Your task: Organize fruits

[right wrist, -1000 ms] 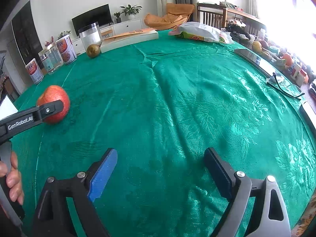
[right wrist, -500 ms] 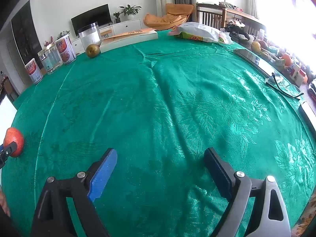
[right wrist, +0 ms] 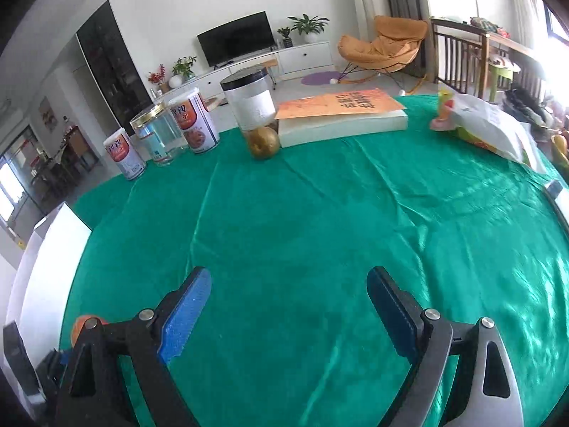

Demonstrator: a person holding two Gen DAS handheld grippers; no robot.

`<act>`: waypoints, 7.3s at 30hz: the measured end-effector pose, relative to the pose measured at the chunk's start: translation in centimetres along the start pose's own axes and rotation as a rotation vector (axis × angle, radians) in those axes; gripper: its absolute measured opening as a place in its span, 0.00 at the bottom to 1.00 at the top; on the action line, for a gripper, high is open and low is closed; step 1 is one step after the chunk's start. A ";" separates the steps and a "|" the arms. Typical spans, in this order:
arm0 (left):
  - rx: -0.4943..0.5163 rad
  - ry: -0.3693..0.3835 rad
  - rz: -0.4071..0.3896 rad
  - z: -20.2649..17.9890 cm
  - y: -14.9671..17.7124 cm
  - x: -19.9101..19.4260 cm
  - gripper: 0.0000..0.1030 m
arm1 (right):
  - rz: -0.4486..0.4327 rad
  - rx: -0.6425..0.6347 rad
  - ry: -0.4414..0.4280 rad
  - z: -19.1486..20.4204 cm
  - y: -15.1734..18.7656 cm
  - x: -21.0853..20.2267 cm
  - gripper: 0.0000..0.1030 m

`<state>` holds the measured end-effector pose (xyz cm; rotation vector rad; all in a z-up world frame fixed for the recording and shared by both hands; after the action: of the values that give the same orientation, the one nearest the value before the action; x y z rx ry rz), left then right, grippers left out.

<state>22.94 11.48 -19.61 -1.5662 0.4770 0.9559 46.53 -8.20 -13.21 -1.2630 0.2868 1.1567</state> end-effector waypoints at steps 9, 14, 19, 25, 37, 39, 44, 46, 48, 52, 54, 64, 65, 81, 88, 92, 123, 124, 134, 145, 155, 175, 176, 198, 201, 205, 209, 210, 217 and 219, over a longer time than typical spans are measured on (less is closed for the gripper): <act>0.017 -0.018 0.008 -0.2 0.1 0.2 0.94 | 0.016 0.146 -0.072 0.6 -9.9 10.9 0.72; 0.017 -0.019 0.008 -0.2 0.1 0.3 0.94 | 0.037 0.237 -0.056 0.4 -12.4 14.6 0.69; 0.017 -0.018 0.008 -0.2 0.1 0.3 0.94 | 0.105 0.309 -0.055 0.0 -11.7 16.7 0.47; 0.018 -0.020 0.008 -0.2 0.1 0.3 0.94 | 0.116 0.158 -0.082 1.0 -8.8 12.0 0.46; 0.018 -0.019 0.008 -0.2 0.1 0.3 0.95 | 0.198 -0.146 -0.004 3.3 10.1 -3.1 0.46; 0.018 -0.019 0.008 -0.2 0.1 0.3 0.95 | 0.164 -0.161 0.009 3.8 11.8 -4.3 0.46; 0.018 -0.019 0.008 -0.2 0.1 0.3 0.95 | 0.114 -0.115 0.015 4.2 14.5 -5.7 0.46; 0.018 -0.019 0.008 -0.2 0.1 0.4 0.95 | 0.107 -0.108 0.012 4.3 15.2 -6.1 0.46; 0.018 -0.019 0.008 -0.2 0.1 0.3 0.95 | 0.100 -0.113 0.015 4.7 15.7 -6.4 0.46; 0.018 -0.020 0.008 -0.2 0.1 0.4 0.95 | 0.079 -0.111 0.016 5.1 16.3 -6.9 0.46; 0.018 -0.019 0.008 -0.2 0.1 0.4 0.95 | 0.062 -0.115 0.019 5.3 16.3 -7.5 0.47; 0.054 0.004 0.092 -0.4 0.3 0.2 0.94 | 0.185 -0.126 0.096 5.0 20.1 -8.6 0.52; 0.060 0.012 0.127 -0.4 0.4 0.1 0.93 | 0.184 -0.129 0.098 5.0 20.2 -8.6 0.53; 0.141 -0.105 0.063 -0.4 0.8 -3.2 0.94 | 0.180 -0.196 0.166 5.3 20.7 -8.3 0.71; 0.148 -0.100 0.061 -0.8 0.8 -3.3 0.94 | 0.187 -0.212 0.184 5.3 20.9 -8.2 0.77; 0.137 -0.083 0.086 -0.7 1.2 -2.8 0.94 | 0.189 -0.213 0.186 5.3 20.9 -8.2 0.80; 0.069 0.097 0.505 -2.5 -5.3 1.5 0.92 | 0.586 0.042 0.121 3.5 11.8 -4.3 0.65; 0.070 0.094 0.498 -2.4 -5.4 1.3 0.92 | 0.584 0.050 0.124 3.4 11.8 -4.1 0.63; 0.050 0.096 0.474 -1.3 -5.7 1.1 0.66 | 0.580 0.011 0.127 4.4 11.9 -2.9 0.47; -0.066 0.280 0.341 1.6 -9.1 -9.9 0.66 | 0.434 -0.092 0.004 11.6 6.6 -9.1 0.47; -0.170 0.243 0.032 18.6 -16.1 -28.9 0.66 | 0.297 -0.325 -0.335 34.7 1.9 -14.5 0.47; -0.503 -0.119 0.414 37.8 2.8 -4.3 0.67 | 0.554 -0.719 -0.188 52.9 19.4 7.8 0.47; -0.506 -0.125 0.420 38.0 3.0 -4.0 0.67 | 0.562 -0.730 -0.178 53.0 19.9 8.3 0.48; -0.296 -0.530 -0.100 31.7 -0.9 -26.1 0.93 | 0.347 -0.644 -0.248 50.4 14.9 -11.1 0.90; -0.331 -0.543 -0.061 31.2 2.0 -26.2 0.93 | 0.354 -0.590 -0.239 48.6 16.9 -11.4 0.90; -0.355 -0.511 -0.033 30.5 4.3 -26.6 0.93 | 0.313 -0.541 -0.212 47.4 18.6 -12.0 0.90; -0.358 -0.538 -0.004 30.5 5.7 -26.9 0.93 | 0.273 -0.554 -0.194 48.0 19.7 -12.5 0.90; -0.359 -0.529 -0.008 30.3 6.0 -27.0 0.93 | 0.266 -0.559 -0.191 48.3 20.0 -12.6 0.90; -0.379 -0.488 -0.015 30.3 6.9 -27.3 0.93 | 0.246 -0.623 -0.165 49.9 21.2 -13.3 0.90; -0.389 -0.477 -0.010 30.6 7.1 -27.1 0.93 | 0.250 -0.627 -0.159 50.0 21.5 -13.2 0.90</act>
<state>-7.63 33.36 -2.15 -1.6023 -0.0583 1.4271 3.31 24.38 1.32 -1.6957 -0.0516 1.6286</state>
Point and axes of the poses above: each gripper's, at about its wrist camera, not at the fingertips, and x roughly the way its jaws point, z to its left, y to its underside, the point moved 8 cm from there along x, roughly the way its jaws point, and after that the axes turned 4 degrees about -y, right-handed, at the moved point
